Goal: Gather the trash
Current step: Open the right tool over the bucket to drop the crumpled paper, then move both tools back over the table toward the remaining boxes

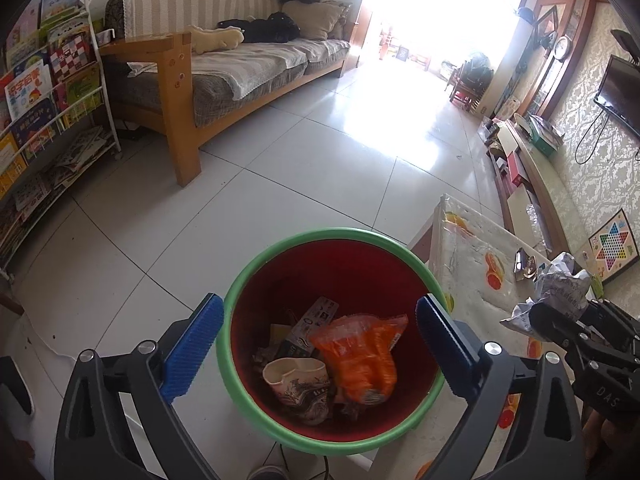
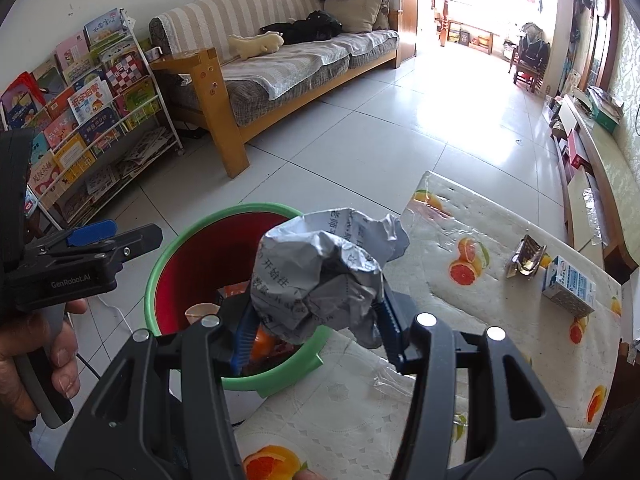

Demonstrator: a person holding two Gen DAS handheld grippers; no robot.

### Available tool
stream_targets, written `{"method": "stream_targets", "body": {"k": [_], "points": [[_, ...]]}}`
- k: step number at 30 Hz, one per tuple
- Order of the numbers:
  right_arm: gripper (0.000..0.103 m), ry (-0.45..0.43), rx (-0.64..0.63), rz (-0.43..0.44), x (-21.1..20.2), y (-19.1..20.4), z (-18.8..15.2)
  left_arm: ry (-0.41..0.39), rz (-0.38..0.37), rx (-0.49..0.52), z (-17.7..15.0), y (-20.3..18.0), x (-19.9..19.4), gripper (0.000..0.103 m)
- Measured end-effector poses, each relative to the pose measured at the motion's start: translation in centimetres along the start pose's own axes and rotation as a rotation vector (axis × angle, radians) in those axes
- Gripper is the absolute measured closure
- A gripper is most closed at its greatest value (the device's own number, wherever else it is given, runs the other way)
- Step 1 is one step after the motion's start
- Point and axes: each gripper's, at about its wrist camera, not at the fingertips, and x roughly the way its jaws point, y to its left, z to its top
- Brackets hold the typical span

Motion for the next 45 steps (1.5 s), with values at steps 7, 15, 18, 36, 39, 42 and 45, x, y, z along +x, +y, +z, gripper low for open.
{"method": "stream_targets", "body": {"k": [7, 15, 18, 36, 39, 42, 45], "points": [[0.052, 0.022, -0.055, 0.056, 2.6, 3.8, 1.1, -0.022, 0.011, -0.062, 0.1, 2.6, -1.1, 0.008], [0.023, 0.067, -0.102, 0.069, 5.3, 6.7, 1.4, -0.04, 0.041, -0.12, 0.0, 5.3, -1.7, 0.008], [0.012, 0.055, -0.103, 0.059, 4.9, 6.8, 1.3, -0.041, 0.05, -0.133, 0.1, 5.9, -1.7, 0.008], [0.005, -0.048, 0.074, -0.128, -4.1, -8.3, -2.4, -0.022, -0.137, 0.107, 0.8, -10.6, -0.6, 0.008], [0.005, -0.064, 0.111, -0.187, -5.9, -12.7, -3.5, -0.008, -0.172, 0.177, 0.7, -15.1, -0.3, 0.008], [0.005, -0.075, 0.169, -0.24, -7.5, -17.6, -4.8, 0.013, -0.203, 0.252, 0.3, -19.8, 0.5, 0.008], [0.005, -0.076, 0.223, -0.287, -8.6, -22.5, -5.9, 0.045, -0.238, 0.331, -0.3, -24.6, 1.6, 0.008]]}}
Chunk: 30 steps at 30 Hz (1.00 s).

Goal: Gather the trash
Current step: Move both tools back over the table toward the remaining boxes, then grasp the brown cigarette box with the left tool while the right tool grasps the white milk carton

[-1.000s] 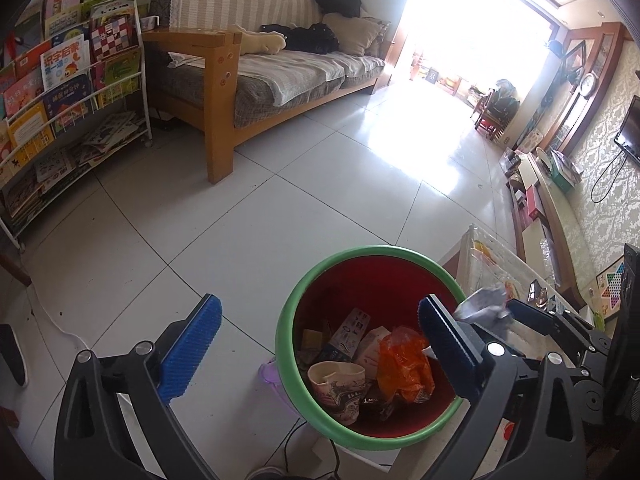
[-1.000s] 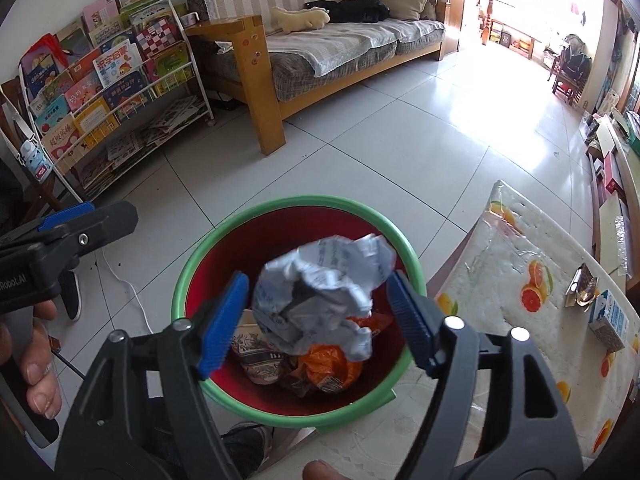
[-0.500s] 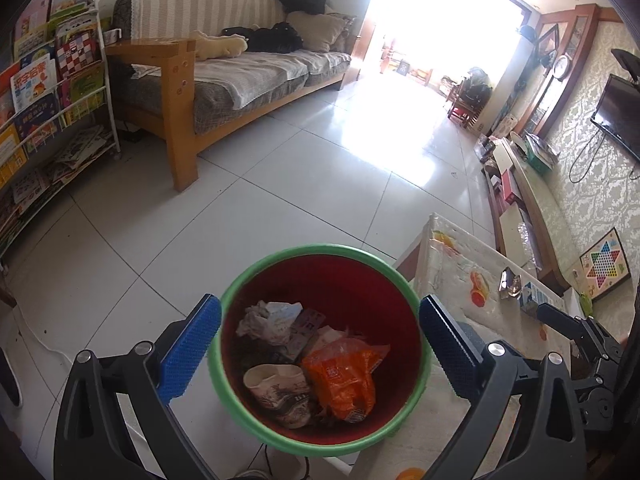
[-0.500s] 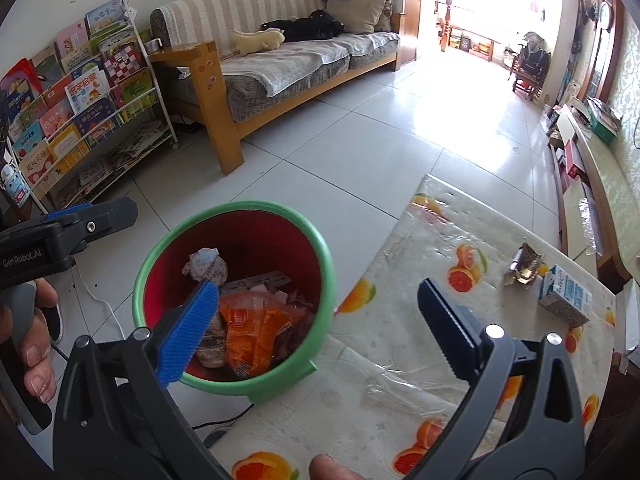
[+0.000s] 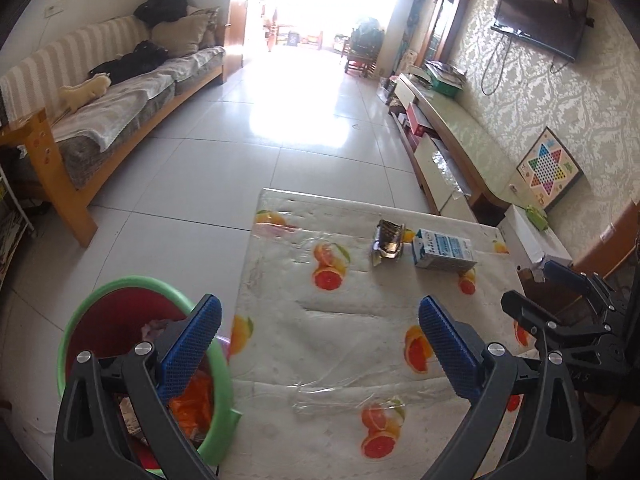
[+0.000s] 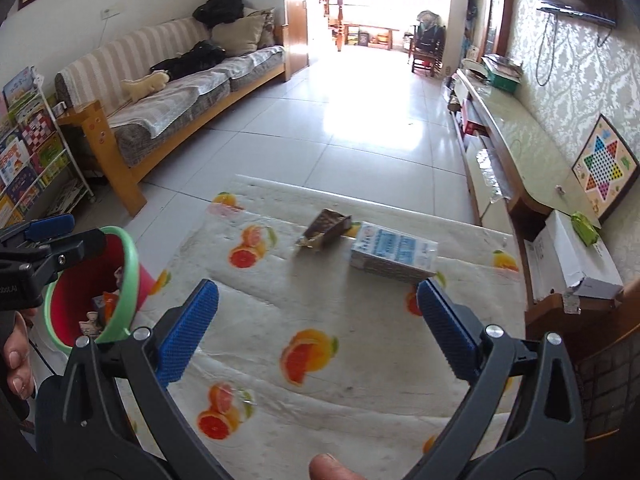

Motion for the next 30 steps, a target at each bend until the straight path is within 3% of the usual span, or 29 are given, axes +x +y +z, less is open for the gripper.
{"method": "stream_targets", "body": {"k": [5, 9, 21, 30], "points": [[0.005, 0.018, 0.04, -0.049, 1.7, -6.7, -0.3, 0.076, -0.033, 0.107, 1.4, -5.6, 5.0, 0.008], [0.005, 0.037, 0.024, -0.054, 3.7, -9.1, -0.3, 0.138, -0.029, 0.166, 2.2, -8.4, 9.4, 0.008], [0.005, 0.063, -0.217, 0.01, 11.5, -9.3, 0.5, 0.294, 0.036, 0.184, 4.5, -8.8, 22.1, 0.008], [0.005, 0.109, -0.389, 0.053, 16.0, -8.9, 0.6, 0.339, 0.073, 0.188, 4.2, -8.1, 25.9, 0.008]]}}
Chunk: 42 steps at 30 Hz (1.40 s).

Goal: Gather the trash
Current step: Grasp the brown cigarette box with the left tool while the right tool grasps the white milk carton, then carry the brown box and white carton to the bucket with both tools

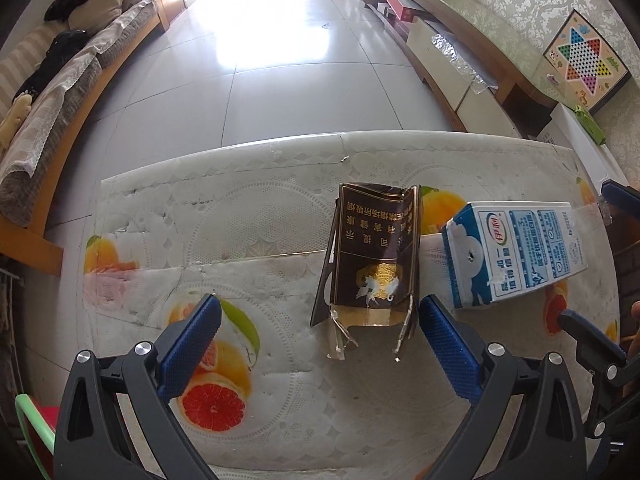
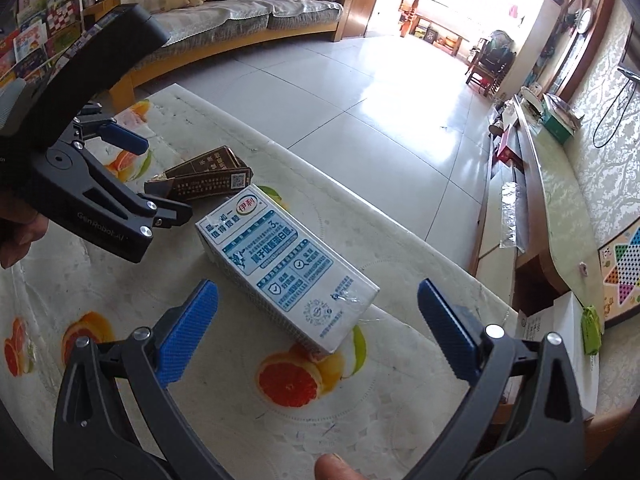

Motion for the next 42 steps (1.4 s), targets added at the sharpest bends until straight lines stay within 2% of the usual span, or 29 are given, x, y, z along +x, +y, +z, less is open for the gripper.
{"method": "stream_targets", "body": {"k": [6, 12, 15, 18, 23, 24, 25, 26, 27, 28, 37, 42], "points": [[0.005, 0.035, -0.082, 0.047, 2.3, 0.0, 0.6, -0.015, -0.022, 0.021, 0.9, 0.2, 0.7, 0.01], [0.005, 0.076, -0.132, 0.071, 4.1, 0.6, 1.2, -0.037, -0.009, 0.077, 1.3, -0.6, 0.6, 0.021], [0.006, 0.103, -0.133, 0.082, 4.6, 1.0, 1.1, -0.046, -0.013, 0.086, 1.2, -0.5, 0.2, 0.034], [0.021, 0.122, -0.094, 0.095, 4.8, 1.1, 1.1, -0.052, -0.021, 0.11, 1.1, -0.7, -0.2, 0.054], [0.043, 0.122, -0.013, 0.084, 3.7, 1.2, 0.8, -0.057, -0.033, 0.109, 0.6, -0.6, -0.5, 0.063], [0.044, 0.121, 0.006, 0.082, 3.4, 1.3, 0.7, -0.06, -0.035, 0.108, 0.5, -0.6, -0.6, 0.067], [0.045, 0.12, 0.025, 0.081, 3.1, 1.3, 0.5, -0.063, -0.034, 0.11, 0.3, -0.6, -0.7, 0.079], [0.046, 0.118, 0.044, 0.081, 2.8, 1.2, 0.3, -0.063, -0.042, 0.108, 0.1, -0.5, -0.8, 0.085], [0.046, 0.115, 0.062, 0.081, 2.6, 1.1, 0.1, -0.063, -0.049, 0.107, -0.2, -0.4, -0.9, 0.087], [0.046, 0.113, 0.079, 0.077, 2.3, 1.2, -0.1, -0.068, -0.049, 0.112, -0.5, -0.4, -1.1, 0.093], [0.048, 0.079, 0.207, 0.051, -0.8, 1.1, -1.7, -0.13, -0.12, 0.081, -2.9, -0.3, -3.5, 0.096], [0.048, 0.023, 0.229, 0.037, -3.8, 2.0, -2.0, -0.176, -0.145, 0.083, -4.2, -0.5, -6.3, 0.097]]}}
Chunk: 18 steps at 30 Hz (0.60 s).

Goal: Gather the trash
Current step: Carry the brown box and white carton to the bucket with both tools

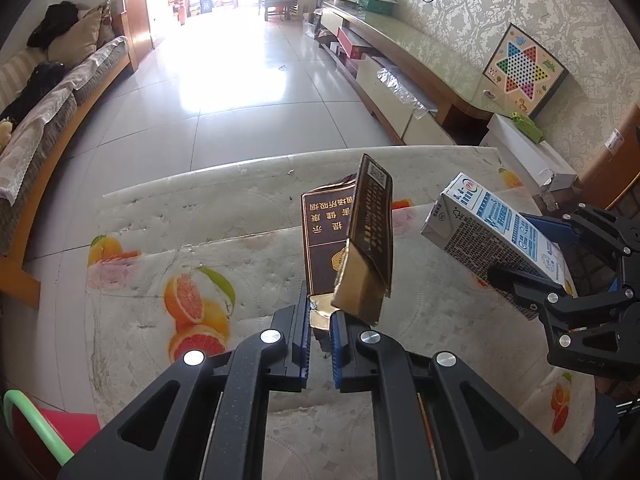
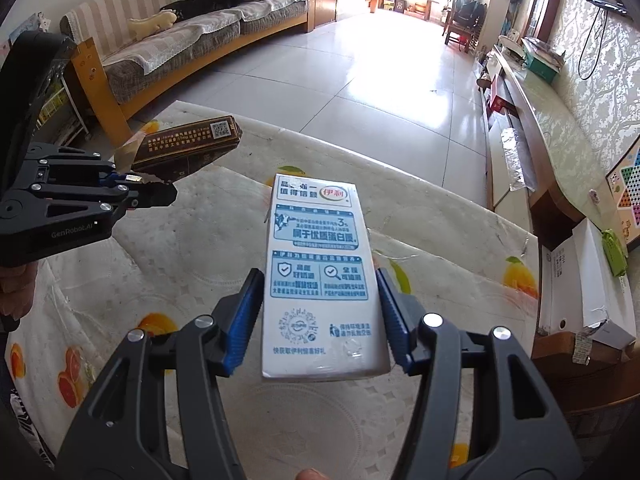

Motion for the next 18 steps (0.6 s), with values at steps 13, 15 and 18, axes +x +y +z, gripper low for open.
{"method": "stream_targets", "body": {"k": [13, 15, 18], "points": [[0.049, -0.112, 0.016, -0.026, -9.3, 5.1, -0.2, -0.144, 0.006, -0.059, -3.4, 0.5, -12.2, 0.097], [0.049, -0.127, 0.012, -0.015, -10.4, 6.6, 0.0, -0.154, 0.024, -0.072, -4.6, 1.3, -14.0, 0.097], [0.049, -0.142, -0.01, -0.001, -11.7, 9.0, 0.2, -0.16, 0.06, -0.109, -6.6, 3.1, -16.2, 0.097]]}}
